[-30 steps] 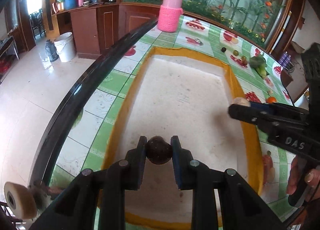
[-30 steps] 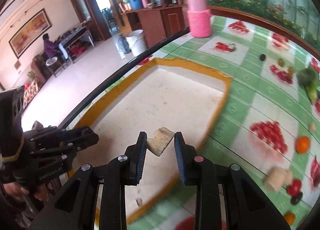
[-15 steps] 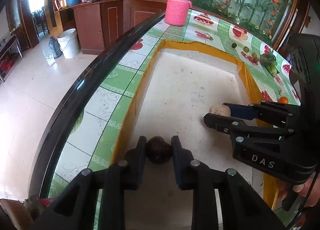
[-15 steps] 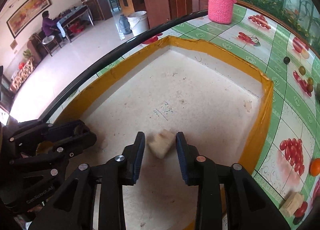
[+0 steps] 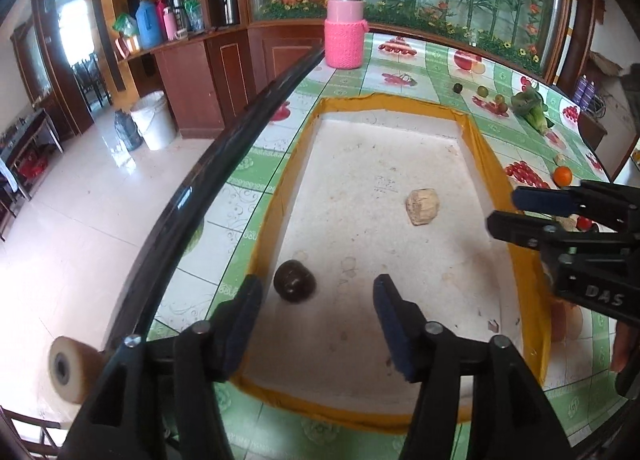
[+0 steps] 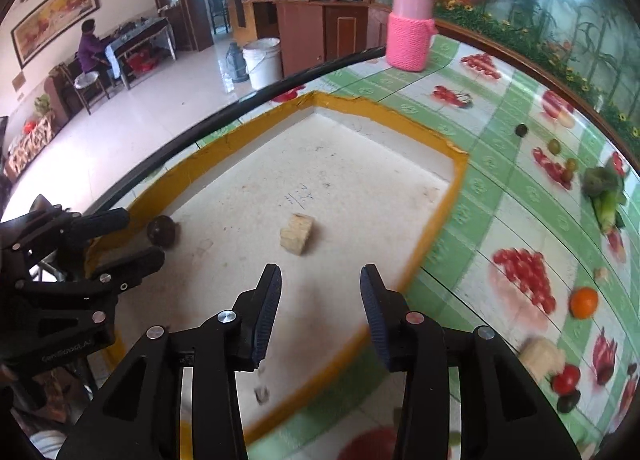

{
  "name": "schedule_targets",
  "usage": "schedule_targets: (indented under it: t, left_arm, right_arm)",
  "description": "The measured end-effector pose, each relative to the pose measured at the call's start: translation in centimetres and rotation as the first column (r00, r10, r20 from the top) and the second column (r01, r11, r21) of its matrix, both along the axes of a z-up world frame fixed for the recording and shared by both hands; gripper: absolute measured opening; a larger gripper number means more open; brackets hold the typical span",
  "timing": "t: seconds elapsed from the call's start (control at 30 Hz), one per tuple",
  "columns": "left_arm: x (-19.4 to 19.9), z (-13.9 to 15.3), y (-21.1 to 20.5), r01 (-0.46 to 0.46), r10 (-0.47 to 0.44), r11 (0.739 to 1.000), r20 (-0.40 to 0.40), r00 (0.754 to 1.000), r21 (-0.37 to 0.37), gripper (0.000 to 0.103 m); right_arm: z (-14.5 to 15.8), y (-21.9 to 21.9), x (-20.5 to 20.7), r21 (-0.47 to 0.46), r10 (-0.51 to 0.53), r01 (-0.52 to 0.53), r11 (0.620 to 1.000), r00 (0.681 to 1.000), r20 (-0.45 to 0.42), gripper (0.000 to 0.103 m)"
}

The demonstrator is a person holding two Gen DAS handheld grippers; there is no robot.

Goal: Organize fruits
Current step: 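Grasp a mandarin with the left tool while the right tool grasps a round beige cake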

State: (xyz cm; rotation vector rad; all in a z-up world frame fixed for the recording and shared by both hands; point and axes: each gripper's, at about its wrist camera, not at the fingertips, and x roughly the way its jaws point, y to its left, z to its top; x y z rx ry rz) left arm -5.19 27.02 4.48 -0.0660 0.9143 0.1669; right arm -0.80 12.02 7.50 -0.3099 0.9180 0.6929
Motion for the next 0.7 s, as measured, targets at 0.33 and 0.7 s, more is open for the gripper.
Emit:
schedule_targets:
  t: [0.33,0.7]
  left_arm:
    - [0.0,2.4,-5.9,0.118,-0.118,0.993,0.040,0.992,-0.005,0.077]
    - [0.4,2.2,-16.5,0.345,-0.345,0.939,-0.008,0.939,0.013,0.079]
  right_arm:
    - [1.1,-10.1,-3.5,0.031,-0.207,0.208,0.978,0.978,-0.011,0.077]
    - [-0.6,-26.5,-4.9,-0.046,-0.608,0.608,0.793,0.794,0.025,0.077]
